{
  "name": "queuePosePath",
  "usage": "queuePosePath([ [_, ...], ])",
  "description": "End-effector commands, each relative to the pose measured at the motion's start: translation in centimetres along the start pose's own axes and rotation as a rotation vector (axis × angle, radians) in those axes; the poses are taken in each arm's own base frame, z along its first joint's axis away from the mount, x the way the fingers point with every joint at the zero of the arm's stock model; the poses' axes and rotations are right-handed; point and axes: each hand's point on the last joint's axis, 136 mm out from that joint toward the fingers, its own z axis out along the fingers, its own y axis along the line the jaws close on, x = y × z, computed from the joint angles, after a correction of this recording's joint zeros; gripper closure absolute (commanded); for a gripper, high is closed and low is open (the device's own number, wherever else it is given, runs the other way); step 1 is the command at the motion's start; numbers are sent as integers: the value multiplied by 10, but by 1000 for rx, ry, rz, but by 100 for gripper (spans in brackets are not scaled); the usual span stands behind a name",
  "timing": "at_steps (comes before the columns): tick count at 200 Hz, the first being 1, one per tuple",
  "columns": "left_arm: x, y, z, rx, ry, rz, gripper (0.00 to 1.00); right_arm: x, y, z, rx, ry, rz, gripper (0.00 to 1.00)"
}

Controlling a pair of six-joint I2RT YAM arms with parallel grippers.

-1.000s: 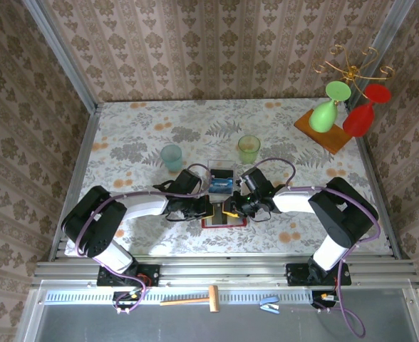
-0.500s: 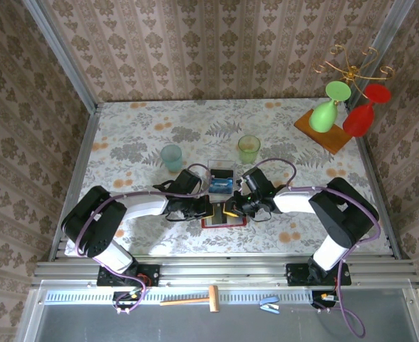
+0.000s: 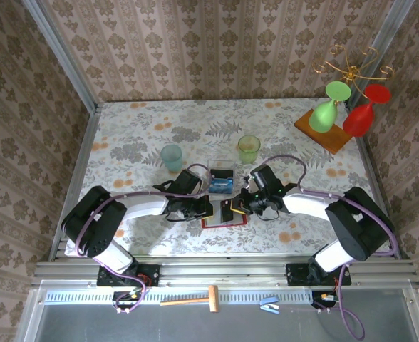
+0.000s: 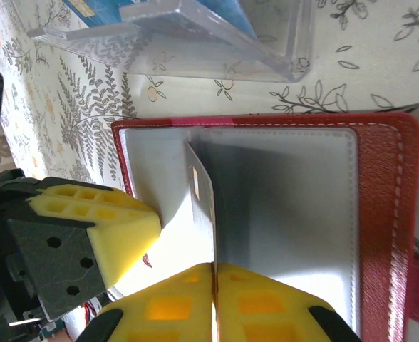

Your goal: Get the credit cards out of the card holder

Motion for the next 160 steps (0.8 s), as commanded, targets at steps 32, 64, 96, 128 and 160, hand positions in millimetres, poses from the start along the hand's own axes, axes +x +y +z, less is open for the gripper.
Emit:
queuePosePath([
  [32,8,12,1,-33,7,-9,98,1,-8,-22,74,-23,-42,90],
  [64,8,12,-1,-32,-1,-11,98,0,-7,-31,121,-16,-95,92],
  [96,8,12,-4,-27,-9,-7,97,-6,10,-48,130,-25,-205,96],
  [128,5,12,-9,-21,-18,-2,97,-14,24,-60,142,-39,-315,98],
  [160,0,16,-17,-19,-30,3,96,-24,34,-72,172,-70,-429,98],
])
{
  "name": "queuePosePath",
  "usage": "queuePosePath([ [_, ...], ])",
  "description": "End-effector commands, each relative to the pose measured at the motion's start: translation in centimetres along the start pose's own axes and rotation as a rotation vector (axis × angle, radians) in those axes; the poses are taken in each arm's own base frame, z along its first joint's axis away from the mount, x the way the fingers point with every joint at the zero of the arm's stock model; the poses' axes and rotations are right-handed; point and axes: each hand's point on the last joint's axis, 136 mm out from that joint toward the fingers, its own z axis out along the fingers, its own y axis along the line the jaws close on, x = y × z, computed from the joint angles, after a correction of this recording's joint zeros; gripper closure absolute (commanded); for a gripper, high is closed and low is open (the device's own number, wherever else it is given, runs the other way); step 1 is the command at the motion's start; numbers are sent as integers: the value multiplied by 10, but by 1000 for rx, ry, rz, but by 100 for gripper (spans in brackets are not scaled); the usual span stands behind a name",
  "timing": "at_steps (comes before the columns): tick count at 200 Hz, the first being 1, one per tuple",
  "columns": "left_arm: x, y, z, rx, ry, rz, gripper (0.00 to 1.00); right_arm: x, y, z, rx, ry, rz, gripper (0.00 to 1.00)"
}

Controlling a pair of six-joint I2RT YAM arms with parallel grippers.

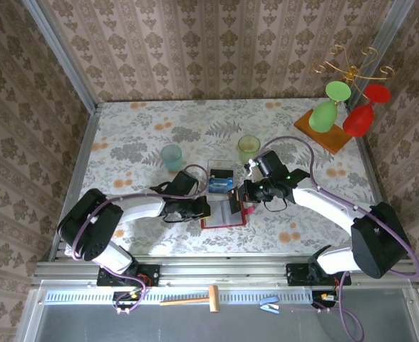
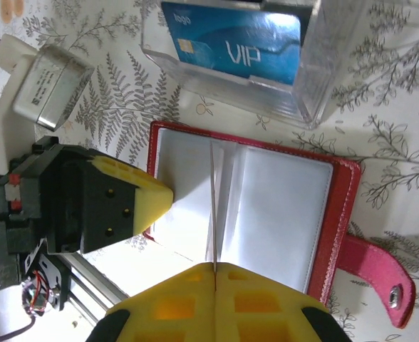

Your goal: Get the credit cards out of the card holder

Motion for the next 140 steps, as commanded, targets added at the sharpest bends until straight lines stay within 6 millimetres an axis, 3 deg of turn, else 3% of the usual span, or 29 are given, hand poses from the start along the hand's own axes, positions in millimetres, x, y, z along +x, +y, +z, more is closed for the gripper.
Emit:
queuePosePath([
  [1,1,9,-10,-15,-5,13,96,-7,-1,-15,56,-15,-121,98],
  [49,-8,-9,-22,53,-32,45,92,-27,3,-27,123,-12,-346,100],
  [64,-12,-12,-26,58,-47,47,90,-29,5,-19,113,30,-436,100],
  [140,-28,4,-35,28,-99,-5,88,-51,23,-19,83,193,-961,100],
])
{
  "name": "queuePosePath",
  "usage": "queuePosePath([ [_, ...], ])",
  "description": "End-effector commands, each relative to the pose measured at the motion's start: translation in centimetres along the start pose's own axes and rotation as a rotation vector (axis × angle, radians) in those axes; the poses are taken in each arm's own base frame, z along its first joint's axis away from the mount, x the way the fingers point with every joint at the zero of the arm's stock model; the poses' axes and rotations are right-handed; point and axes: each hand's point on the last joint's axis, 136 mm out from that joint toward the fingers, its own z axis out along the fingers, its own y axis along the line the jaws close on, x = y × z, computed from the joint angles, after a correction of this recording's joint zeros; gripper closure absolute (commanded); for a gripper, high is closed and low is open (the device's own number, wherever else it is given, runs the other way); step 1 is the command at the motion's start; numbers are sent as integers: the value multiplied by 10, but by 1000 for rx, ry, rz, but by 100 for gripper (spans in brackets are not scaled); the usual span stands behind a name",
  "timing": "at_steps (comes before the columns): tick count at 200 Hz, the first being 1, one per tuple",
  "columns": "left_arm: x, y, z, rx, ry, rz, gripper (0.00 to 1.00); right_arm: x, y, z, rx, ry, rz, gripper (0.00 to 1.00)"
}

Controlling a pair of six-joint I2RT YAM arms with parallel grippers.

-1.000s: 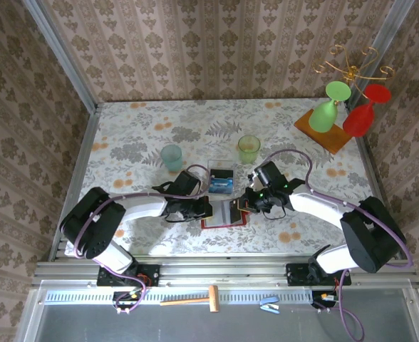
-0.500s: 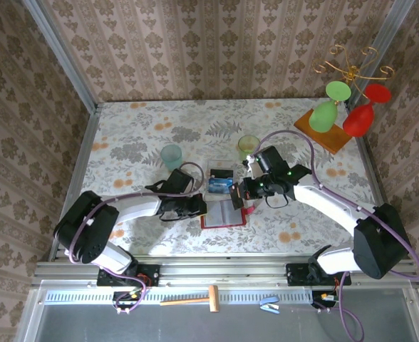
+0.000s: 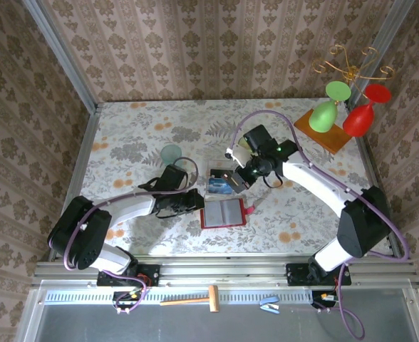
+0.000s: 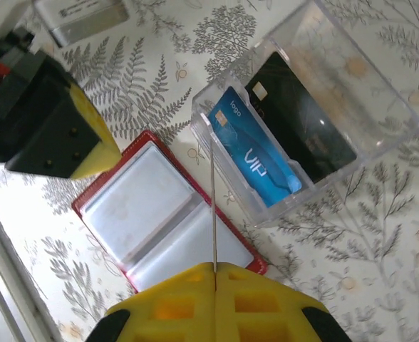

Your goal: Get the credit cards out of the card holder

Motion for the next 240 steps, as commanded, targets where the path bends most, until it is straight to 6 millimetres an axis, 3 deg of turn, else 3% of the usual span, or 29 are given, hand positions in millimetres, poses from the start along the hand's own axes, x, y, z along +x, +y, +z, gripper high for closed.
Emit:
queuePosePath([
  [1,-4,1,-6,-8,-14,6,88,6,3,0,-41,92,-217,100],
  [63,-5,9,-12,-24,-39,-8,88,-15,-12,16,-90,199,-417,100],
  [152,-9,22,-25,-44,-75,-50,89,-45,-42,53,-120,283,-534,100],
  [188,-10,23,-27,-48,-73,-51,89,-42,-52,64,-118,327,-553,100],
  [240,-8,23,-30,-45,-72,-58,89,-29,-50,75,-166,370,-552,100],
])
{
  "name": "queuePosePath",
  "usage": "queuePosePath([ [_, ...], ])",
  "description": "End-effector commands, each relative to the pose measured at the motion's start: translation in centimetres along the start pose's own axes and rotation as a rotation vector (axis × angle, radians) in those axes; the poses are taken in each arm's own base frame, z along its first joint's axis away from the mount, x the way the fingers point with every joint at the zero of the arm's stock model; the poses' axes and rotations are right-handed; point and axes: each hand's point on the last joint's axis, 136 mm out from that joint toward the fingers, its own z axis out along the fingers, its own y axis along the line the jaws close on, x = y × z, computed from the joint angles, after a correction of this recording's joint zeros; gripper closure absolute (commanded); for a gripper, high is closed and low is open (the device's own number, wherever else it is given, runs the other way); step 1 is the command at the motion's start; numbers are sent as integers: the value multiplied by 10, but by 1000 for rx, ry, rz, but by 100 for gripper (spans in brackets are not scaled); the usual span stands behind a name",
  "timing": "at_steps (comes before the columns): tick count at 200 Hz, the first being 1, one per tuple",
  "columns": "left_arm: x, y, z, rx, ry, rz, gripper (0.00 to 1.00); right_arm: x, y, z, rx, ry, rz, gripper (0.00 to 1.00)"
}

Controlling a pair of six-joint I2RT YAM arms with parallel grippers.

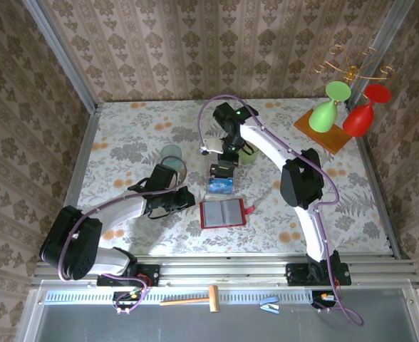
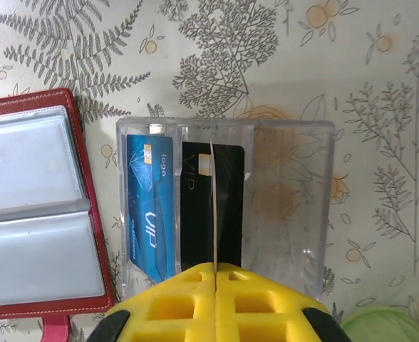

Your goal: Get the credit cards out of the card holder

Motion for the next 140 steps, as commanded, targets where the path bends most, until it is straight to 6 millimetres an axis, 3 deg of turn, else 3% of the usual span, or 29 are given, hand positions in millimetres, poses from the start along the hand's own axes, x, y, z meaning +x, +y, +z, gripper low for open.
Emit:
queuePosePath([
  [1,2,2,-6,-6,-2,8,89,11,5,6,-45,48,-9,100],
  [39,1,2,-7,-6,3,14,89,15,7,15,-61,54,-6,100],
  [67,0,-1,-7,-1,5,21,89,16,0,15,-25,60,3,87],
  [91,-1,-2,-8,2,2,23,89,10,-12,3,80,29,10,79],
  [140,-2,-6,-12,17,-15,26,89,4,-29,-27,277,-41,78,77],
])
